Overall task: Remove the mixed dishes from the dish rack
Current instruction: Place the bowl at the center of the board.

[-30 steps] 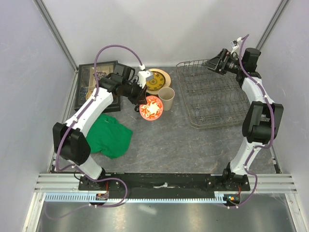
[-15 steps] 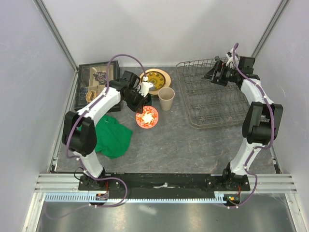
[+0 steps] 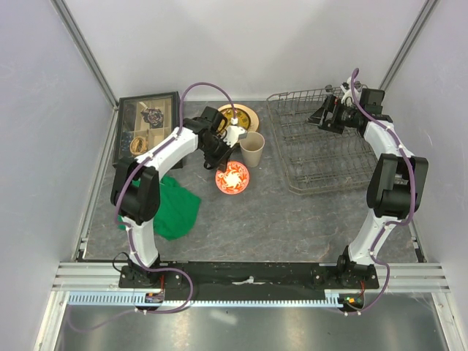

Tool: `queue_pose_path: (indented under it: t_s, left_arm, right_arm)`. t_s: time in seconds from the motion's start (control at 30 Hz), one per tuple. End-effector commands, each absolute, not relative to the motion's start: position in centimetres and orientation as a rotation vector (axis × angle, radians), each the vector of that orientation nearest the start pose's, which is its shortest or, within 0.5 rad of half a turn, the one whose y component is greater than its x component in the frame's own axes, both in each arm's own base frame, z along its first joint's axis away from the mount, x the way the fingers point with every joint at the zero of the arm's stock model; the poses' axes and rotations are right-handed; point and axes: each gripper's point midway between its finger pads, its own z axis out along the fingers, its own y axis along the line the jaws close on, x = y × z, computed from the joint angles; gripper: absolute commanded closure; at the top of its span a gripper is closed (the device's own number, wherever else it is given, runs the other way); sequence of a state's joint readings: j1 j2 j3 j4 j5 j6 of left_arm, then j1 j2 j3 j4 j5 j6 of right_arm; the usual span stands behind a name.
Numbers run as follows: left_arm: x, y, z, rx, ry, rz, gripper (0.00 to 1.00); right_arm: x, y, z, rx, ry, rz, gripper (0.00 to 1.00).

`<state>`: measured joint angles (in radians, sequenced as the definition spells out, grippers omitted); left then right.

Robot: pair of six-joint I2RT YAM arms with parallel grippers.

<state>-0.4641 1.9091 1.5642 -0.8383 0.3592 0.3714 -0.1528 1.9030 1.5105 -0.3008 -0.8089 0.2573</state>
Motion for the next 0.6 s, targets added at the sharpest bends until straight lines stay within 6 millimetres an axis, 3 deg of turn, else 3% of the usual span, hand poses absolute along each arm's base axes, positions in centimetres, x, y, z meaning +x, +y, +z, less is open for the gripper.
queue_pose_path:
  t_s: [0.0,0.57]
  left_arm:
    - [36.3,-24.1,10.3,1.182,2.430,-0.513,0.98]
    - [36.2,-24.3,8.5,1.197,2.456,-0.446,0.99]
  right_arm:
    - [48.9,6.3,18.8,-0.046,2.128,0.946,0.02]
    - [48.7,6.1,17.8,-0.040,2.142,0.964,0.02]
